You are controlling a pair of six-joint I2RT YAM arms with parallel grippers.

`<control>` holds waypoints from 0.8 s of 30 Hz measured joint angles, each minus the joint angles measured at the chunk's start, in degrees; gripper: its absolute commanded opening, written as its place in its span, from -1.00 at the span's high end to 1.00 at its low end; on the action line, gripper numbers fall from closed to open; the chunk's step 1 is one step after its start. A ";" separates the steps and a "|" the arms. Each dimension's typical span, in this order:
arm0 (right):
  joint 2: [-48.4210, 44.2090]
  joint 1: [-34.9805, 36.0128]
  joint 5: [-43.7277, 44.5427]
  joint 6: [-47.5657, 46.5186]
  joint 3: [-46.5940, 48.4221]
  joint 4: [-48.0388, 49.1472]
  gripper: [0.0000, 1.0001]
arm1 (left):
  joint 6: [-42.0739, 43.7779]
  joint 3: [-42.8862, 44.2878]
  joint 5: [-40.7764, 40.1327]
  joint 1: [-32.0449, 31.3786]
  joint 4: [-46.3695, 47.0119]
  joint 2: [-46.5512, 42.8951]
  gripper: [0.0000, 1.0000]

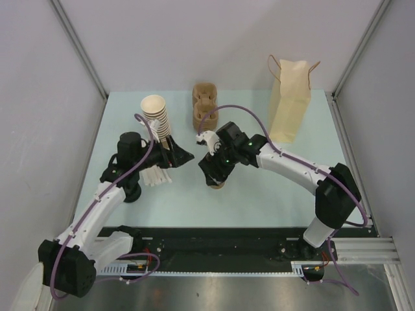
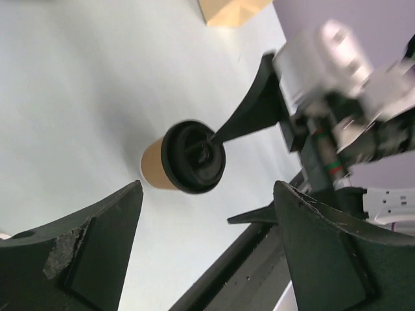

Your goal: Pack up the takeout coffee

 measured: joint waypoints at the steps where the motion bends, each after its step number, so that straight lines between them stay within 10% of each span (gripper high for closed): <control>1: 0.00 0.94 1.64 -1.09 0.00 -0.50 -0.99 | 0.11 0.85 0.00 0.44 -0.02 -0.35 -0.76; 24: 1.62 1.66 8.74 -5.33 1.29 -1.84 -0.98 | -0.74 3.37 -0.28 1.73 1.95 -2.64 -0.76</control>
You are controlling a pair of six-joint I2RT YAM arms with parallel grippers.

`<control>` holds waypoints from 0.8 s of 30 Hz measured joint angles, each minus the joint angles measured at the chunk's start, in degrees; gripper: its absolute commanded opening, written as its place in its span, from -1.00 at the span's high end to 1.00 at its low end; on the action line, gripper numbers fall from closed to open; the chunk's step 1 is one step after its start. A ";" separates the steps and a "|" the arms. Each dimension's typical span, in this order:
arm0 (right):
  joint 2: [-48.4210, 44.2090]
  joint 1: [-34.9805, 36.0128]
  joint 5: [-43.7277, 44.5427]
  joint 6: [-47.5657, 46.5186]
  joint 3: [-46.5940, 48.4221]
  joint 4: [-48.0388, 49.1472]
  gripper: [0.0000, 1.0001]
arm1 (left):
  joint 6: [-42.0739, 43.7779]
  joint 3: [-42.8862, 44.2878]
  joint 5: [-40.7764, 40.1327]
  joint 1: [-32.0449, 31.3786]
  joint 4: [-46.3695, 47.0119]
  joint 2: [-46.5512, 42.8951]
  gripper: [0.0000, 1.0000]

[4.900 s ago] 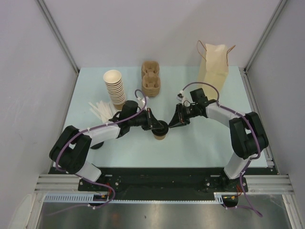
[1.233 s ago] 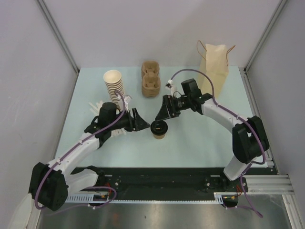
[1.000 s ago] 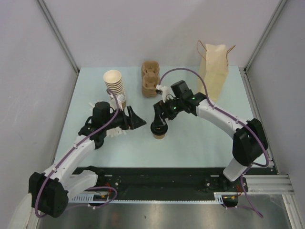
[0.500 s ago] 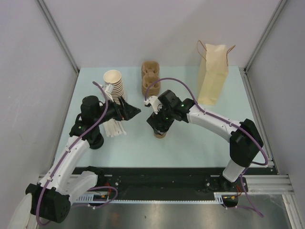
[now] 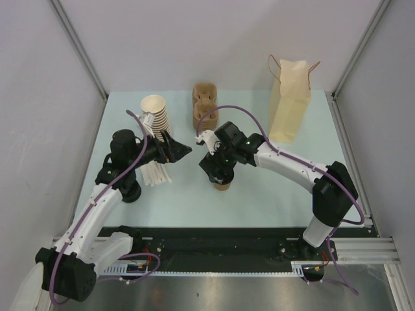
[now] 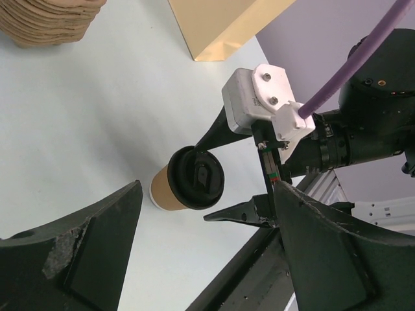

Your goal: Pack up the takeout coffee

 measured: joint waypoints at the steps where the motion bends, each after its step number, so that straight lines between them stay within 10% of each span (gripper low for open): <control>1: -0.04 0.00 -0.11 0.00 0.04 -0.07 -0.99 | -0.04 0.00 0.00 0.02 0.00 0.11 -0.75; 24: 0.46 -2.78 -0.57 -1.09 0.44 -2.69 -0.99 | -1.05 -0.50 0.09 0.70 1.73 1.03 -0.76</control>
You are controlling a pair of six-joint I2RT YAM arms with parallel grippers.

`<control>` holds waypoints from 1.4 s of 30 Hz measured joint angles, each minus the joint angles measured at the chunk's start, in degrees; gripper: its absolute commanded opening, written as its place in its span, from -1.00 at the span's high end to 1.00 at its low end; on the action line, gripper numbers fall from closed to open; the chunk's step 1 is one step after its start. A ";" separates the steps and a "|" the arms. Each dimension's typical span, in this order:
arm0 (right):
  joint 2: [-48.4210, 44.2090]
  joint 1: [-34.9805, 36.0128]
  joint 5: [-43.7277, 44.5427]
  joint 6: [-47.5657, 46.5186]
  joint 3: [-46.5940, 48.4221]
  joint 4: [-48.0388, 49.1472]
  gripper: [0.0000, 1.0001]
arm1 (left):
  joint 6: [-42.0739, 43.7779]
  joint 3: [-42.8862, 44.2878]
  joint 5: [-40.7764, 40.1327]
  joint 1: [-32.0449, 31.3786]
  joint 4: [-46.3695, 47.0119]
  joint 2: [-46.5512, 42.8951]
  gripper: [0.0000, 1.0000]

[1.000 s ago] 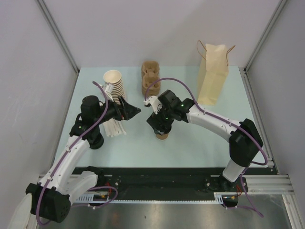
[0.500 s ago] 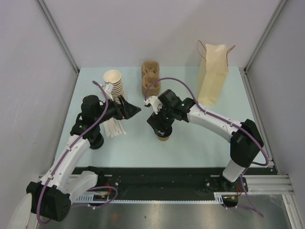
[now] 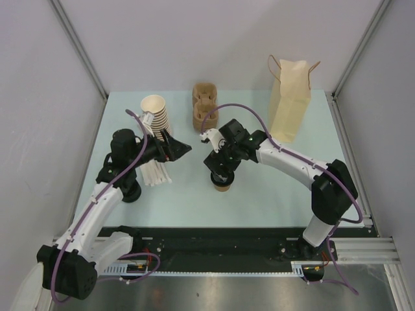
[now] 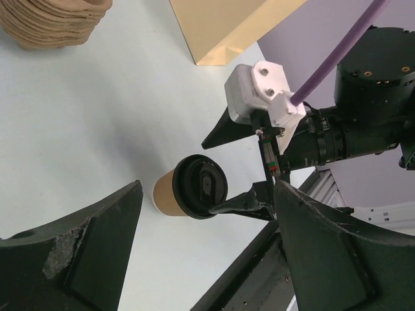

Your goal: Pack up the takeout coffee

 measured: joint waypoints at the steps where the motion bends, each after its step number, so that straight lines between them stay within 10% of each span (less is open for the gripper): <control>1: 0.26 0.00 -0.17 0.00 0.00 -0.15 -0.99 | 0.00 0.00 0.02 0.04 0.13 0.09 -0.76; 13: 2.45 -0.04 -2.12 0.00 -0.02 -0.37 -0.93 | -0.46 -0.09 0.90 1.03 0.85 0.48 -0.75; 22: 3.19 -0.94 -3.91 0.09 -0.02 -0.17 -0.39 | -1.40 -0.31 1.55 2.71 0.96 0.66 -0.75; 30: 3.43 -1.09 -5.09 1.75 0.57 2.58 -0.33 | -1.07 0.15 2.51 4.28 -1.31 -1.42 -0.74; 42: 20.00 0.39 -4.98 4.81 23.45 7.13 -0.30 | 0.48 1.90 3.82 12.33 -4.24 -2.12 -0.74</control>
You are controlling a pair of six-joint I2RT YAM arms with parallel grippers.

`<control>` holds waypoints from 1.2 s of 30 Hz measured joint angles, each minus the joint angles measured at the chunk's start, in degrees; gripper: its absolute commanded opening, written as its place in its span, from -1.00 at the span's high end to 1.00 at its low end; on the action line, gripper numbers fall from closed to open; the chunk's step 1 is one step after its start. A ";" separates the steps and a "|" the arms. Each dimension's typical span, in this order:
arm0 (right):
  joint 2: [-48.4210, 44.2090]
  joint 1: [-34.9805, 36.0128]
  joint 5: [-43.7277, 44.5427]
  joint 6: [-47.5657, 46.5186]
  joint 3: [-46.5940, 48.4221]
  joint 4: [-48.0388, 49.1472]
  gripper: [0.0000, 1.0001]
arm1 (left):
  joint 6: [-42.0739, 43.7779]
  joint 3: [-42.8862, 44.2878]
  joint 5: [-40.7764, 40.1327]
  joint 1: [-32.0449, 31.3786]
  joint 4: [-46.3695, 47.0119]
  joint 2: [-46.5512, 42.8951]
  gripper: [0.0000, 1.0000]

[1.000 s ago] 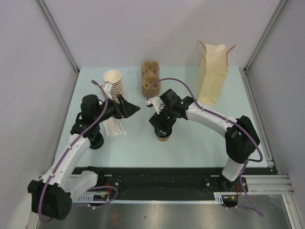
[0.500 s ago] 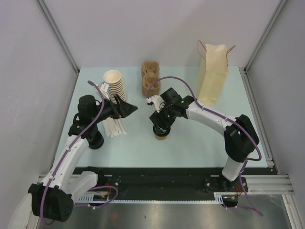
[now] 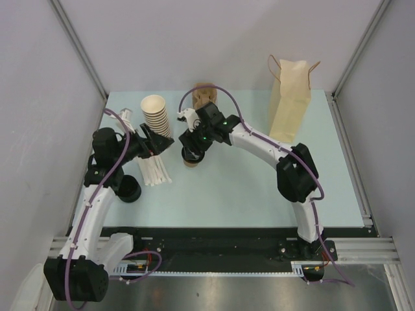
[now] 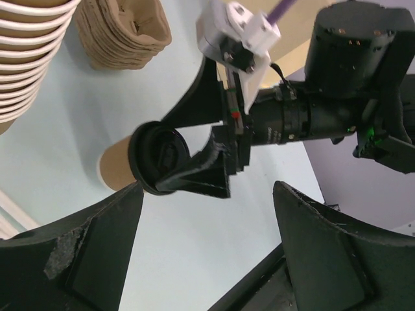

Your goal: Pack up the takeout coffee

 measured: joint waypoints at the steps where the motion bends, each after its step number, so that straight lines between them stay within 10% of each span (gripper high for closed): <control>1: 1.66 0.09 0.04 0.00 2.51 -0.68 -0.30 | 0.11 0.00 0.13 0.26 -0.28 0.00 -0.74; 14: 14.40 0.28 -0.07 -0.24 19.65 -10.36 -0.39 | 0.13 0.00 1.66 2.43 -0.63 0.00 -0.74; 23: 14.58 1.22 -0.13 -0.22 20.13 -11.65 -0.95 | 0.15 0.00 2.08 2.73 -0.63 0.00 -0.76; 36: 13.31 -2.49 -4.17 1.05 23.15 -11.02 -0.77 | 0.20 0.02 2.64 2.91 -0.63 0.00 -0.75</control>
